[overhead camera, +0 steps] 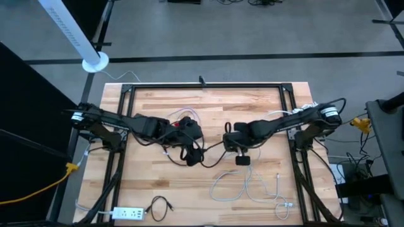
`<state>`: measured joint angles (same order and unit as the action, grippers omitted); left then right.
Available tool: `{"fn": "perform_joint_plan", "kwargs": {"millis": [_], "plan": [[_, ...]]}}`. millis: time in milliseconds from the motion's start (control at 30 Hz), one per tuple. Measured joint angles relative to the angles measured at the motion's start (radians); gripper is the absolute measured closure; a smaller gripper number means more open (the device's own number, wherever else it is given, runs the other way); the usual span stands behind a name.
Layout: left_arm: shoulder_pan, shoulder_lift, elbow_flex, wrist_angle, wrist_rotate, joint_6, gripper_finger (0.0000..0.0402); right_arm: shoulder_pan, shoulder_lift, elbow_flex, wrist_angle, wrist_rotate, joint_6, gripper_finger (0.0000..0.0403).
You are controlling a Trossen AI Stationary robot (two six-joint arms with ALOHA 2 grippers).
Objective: Insert USB
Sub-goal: Insert the white charger adapter into the top white outlet extension
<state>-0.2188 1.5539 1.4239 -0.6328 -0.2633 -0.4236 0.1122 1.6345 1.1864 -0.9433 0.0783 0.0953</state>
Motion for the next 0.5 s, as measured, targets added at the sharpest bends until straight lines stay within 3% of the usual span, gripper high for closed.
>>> {"fn": "perform_joint_plan", "kwargs": {"millis": [133,367,500], "plan": [[-0.004,0.000,0.000,-0.038,-0.008,-0.025,0.0091,-0.016,0.034,0.001,-0.012,0.034,-0.104,0.0402],[-0.002,0.000,0.000,-0.069,-0.023,-0.031,0.0091,-0.065,0.047,0.009,-0.043,0.295,-0.230,0.0403],[-0.003,-0.009,0.000,-0.117,-0.043,-0.040,0.0091,-0.104,0.041,0.019,-0.079,0.297,-0.240,0.0403]]}}
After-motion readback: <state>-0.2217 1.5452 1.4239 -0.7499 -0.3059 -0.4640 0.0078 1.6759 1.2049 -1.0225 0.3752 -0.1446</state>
